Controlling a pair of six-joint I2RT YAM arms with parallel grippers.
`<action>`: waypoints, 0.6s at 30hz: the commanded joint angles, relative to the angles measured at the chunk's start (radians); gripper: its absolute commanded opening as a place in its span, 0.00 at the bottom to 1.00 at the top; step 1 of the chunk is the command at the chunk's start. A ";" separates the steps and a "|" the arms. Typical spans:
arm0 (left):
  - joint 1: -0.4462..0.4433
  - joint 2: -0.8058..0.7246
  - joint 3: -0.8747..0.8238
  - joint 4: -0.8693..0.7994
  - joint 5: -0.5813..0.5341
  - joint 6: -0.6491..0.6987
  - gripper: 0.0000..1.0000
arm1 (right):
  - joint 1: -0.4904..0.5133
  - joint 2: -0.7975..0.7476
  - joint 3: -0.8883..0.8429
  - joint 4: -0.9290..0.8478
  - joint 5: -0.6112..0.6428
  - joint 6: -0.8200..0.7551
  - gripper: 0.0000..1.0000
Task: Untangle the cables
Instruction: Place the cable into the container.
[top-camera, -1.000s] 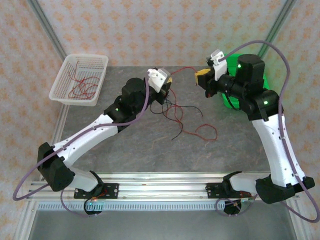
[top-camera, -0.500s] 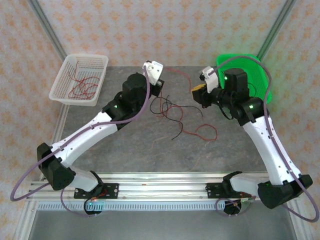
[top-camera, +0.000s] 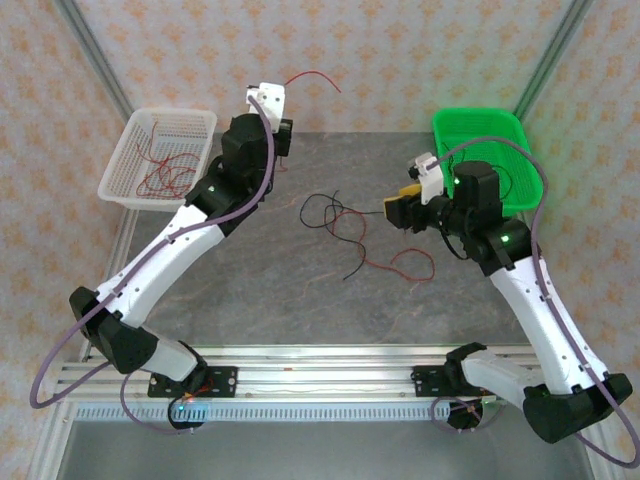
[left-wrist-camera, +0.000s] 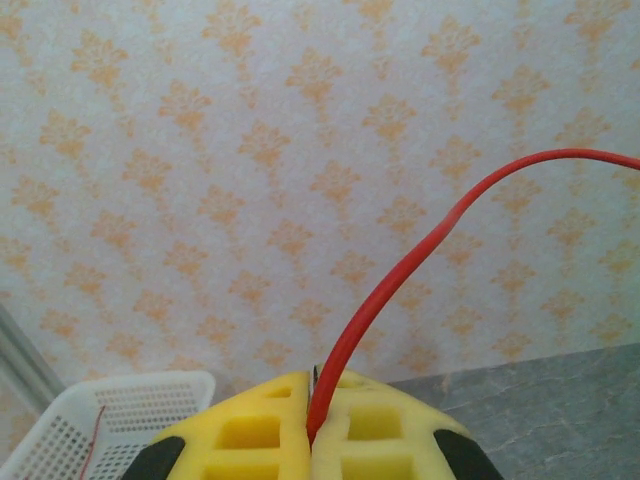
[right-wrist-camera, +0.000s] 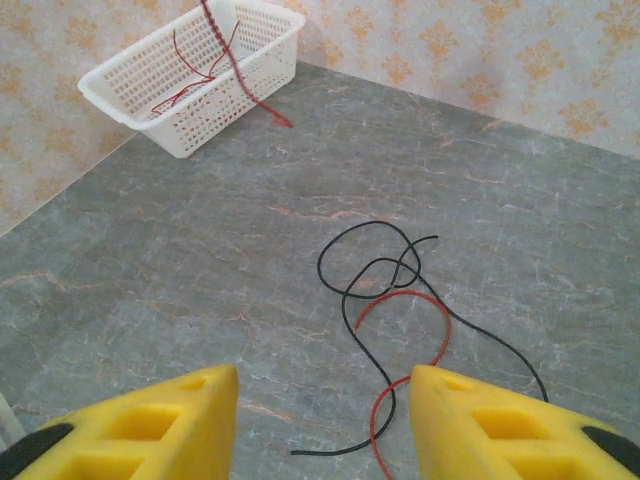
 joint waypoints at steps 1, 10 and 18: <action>0.016 0.020 0.068 -0.065 -0.042 -0.016 0.00 | -0.001 -0.030 -0.024 0.053 -0.010 0.040 0.48; 0.067 0.066 0.219 -0.182 -0.114 -0.034 0.00 | 0.000 -0.061 -0.151 0.130 -0.047 0.127 0.48; 0.130 0.123 0.373 -0.309 -0.201 -0.081 0.00 | -0.001 -0.067 -0.229 0.170 -0.059 0.168 0.48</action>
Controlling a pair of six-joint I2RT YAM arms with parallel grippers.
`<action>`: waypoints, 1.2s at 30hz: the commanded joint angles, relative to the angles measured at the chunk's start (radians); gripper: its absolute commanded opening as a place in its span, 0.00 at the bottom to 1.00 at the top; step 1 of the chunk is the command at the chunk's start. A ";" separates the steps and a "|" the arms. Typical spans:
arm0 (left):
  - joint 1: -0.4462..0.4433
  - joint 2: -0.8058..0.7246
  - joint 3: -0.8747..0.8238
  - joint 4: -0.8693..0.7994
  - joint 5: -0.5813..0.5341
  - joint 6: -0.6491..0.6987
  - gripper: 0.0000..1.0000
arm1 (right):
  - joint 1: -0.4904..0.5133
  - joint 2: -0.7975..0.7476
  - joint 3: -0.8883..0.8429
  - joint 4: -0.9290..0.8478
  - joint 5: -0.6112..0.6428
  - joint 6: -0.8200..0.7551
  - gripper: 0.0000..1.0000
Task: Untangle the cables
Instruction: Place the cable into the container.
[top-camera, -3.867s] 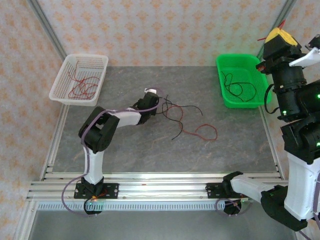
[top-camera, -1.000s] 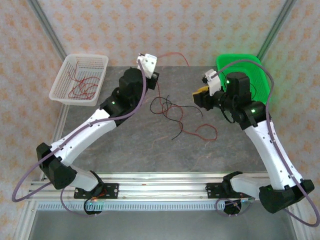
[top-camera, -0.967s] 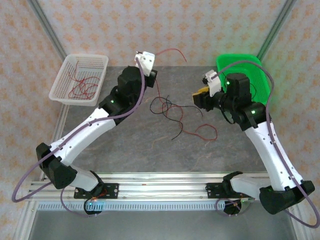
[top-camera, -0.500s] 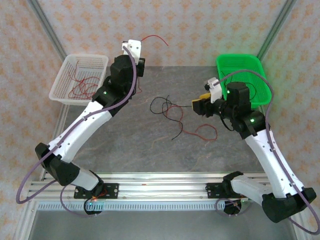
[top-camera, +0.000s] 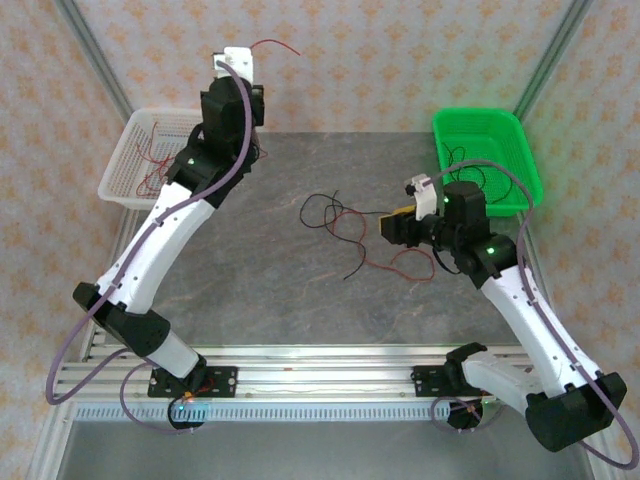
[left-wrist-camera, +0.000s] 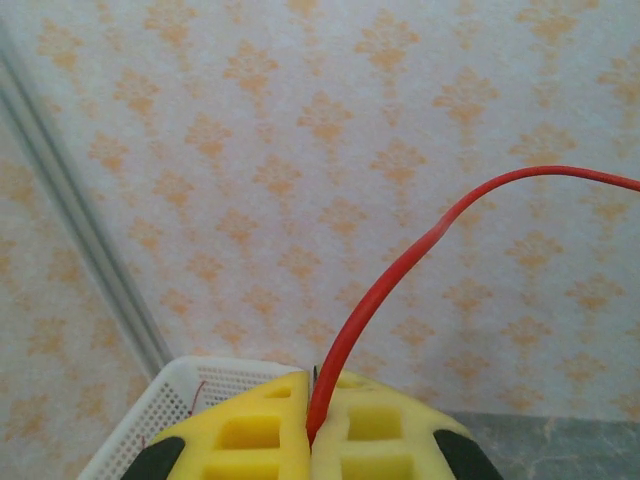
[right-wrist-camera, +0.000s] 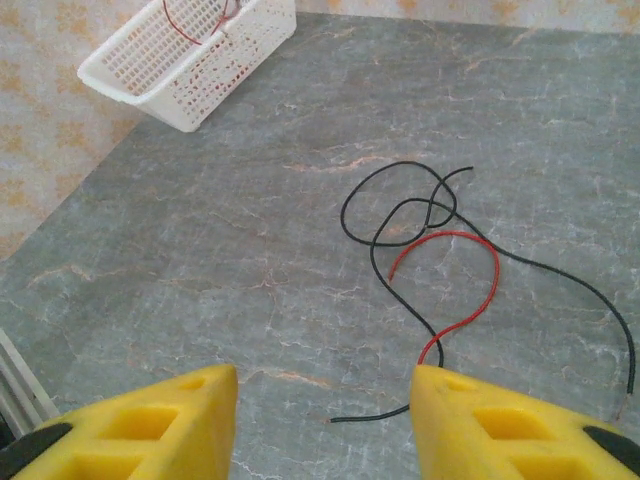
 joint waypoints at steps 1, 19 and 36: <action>0.032 0.023 0.076 -0.101 -0.073 -0.046 0.00 | -0.001 -0.023 -0.018 0.060 -0.020 0.034 0.48; 0.298 0.125 0.277 -0.188 -0.174 -0.149 0.00 | 0.009 -0.048 -0.124 0.180 -0.058 0.108 0.48; 0.539 0.039 -0.166 0.333 -0.013 -0.307 0.00 | 0.011 -0.047 -0.149 0.166 -0.025 0.119 0.48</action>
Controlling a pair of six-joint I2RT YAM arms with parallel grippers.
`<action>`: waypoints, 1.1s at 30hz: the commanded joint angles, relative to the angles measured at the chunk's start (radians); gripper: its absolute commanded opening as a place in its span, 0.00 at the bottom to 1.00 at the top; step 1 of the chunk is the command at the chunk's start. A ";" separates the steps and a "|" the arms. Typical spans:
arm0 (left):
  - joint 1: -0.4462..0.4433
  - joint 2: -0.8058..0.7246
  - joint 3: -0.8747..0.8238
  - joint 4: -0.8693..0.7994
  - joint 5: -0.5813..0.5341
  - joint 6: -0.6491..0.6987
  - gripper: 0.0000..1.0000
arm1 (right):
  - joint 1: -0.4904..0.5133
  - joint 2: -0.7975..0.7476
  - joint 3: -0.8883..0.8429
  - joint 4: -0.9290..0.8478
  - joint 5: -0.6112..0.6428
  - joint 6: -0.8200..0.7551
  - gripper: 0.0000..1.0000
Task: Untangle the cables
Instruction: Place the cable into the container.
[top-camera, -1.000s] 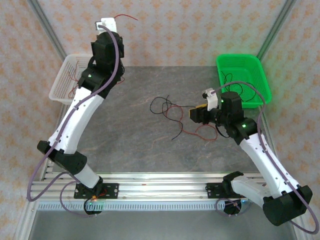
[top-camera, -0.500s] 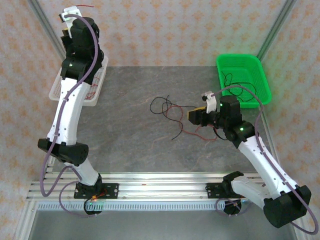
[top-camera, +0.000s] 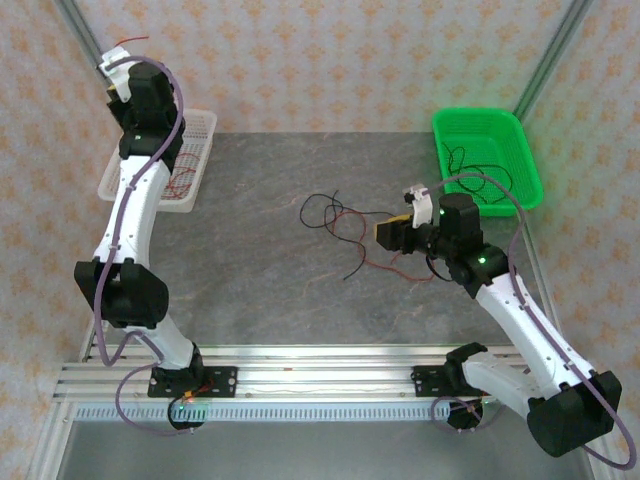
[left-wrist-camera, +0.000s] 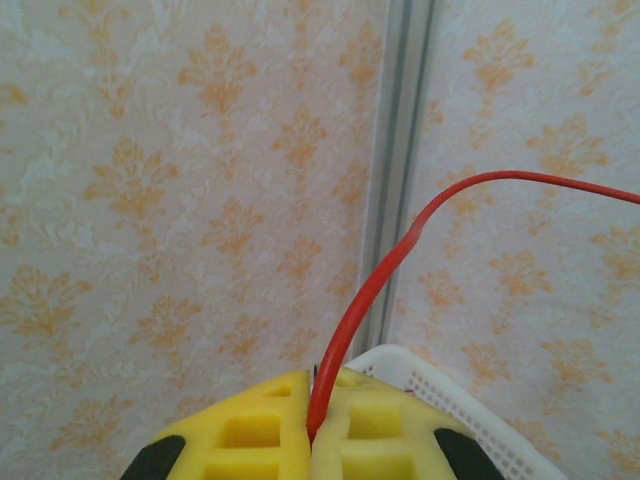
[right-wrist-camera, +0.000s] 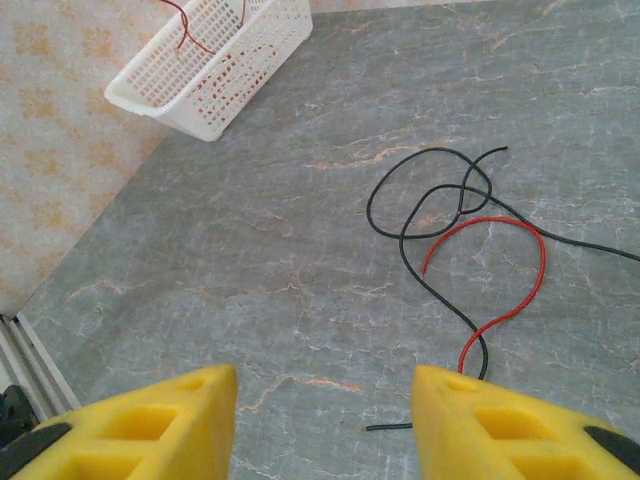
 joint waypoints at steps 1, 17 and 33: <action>0.019 -0.078 -0.076 0.205 0.036 -0.031 0.00 | 0.007 -0.017 -0.004 0.007 0.024 0.012 0.48; 0.116 -0.118 -0.458 0.459 0.073 -0.192 0.00 | 0.007 -0.010 0.002 -0.032 0.045 0.037 0.48; 0.172 0.296 -0.225 -0.024 0.286 -0.345 0.00 | 0.028 0.042 0.053 -0.080 0.074 0.073 0.48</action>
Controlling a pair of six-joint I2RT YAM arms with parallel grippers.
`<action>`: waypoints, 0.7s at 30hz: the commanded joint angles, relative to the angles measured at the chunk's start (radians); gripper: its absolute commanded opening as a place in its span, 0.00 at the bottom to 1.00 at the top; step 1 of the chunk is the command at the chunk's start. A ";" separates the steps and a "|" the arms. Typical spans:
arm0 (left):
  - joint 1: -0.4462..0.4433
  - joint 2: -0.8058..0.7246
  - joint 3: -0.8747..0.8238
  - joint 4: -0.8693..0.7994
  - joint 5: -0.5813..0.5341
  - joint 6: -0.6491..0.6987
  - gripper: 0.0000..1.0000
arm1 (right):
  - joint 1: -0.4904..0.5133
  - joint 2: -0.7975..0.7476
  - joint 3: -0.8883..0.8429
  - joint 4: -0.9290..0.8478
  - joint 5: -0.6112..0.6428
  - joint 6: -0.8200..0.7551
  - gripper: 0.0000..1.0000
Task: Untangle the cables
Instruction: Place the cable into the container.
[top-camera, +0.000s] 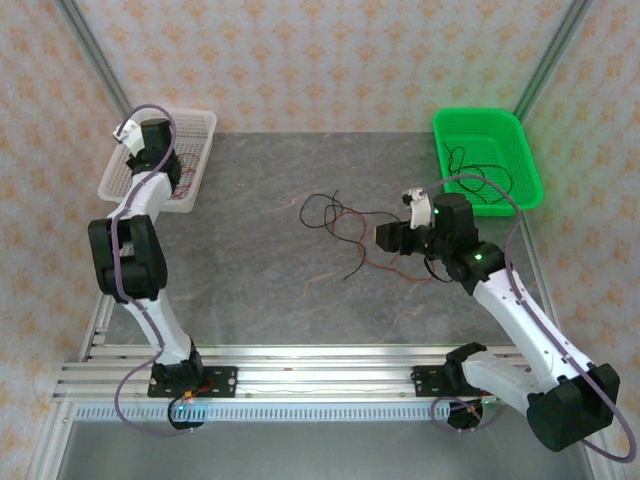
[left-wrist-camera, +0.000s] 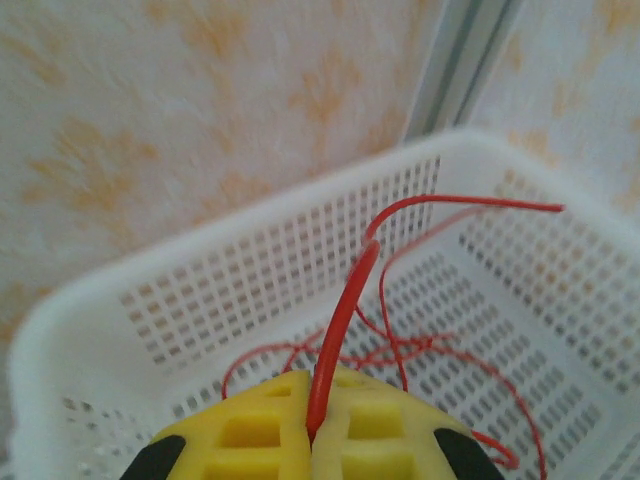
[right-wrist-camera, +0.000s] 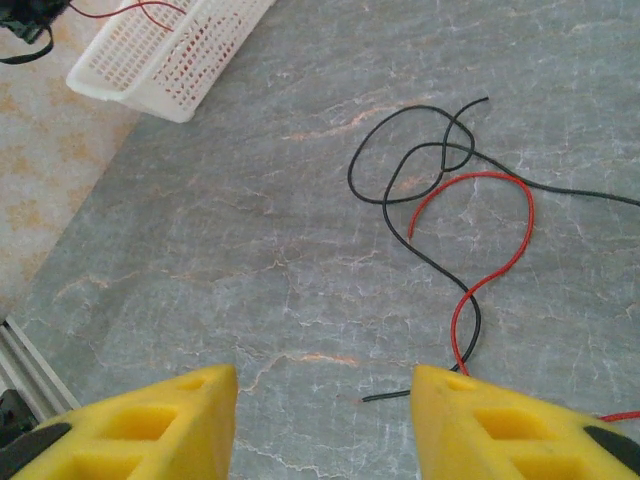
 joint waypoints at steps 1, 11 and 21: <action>0.007 0.060 0.070 -0.149 0.060 -0.049 0.00 | 0.012 0.008 0.042 -0.021 0.029 0.020 0.48; 0.012 0.245 0.230 -0.343 0.121 -0.089 0.00 | 0.034 0.030 0.055 -0.033 0.051 0.029 0.48; 0.015 0.310 0.345 -0.421 0.209 -0.105 0.27 | 0.066 0.052 0.076 -0.034 0.063 0.037 0.48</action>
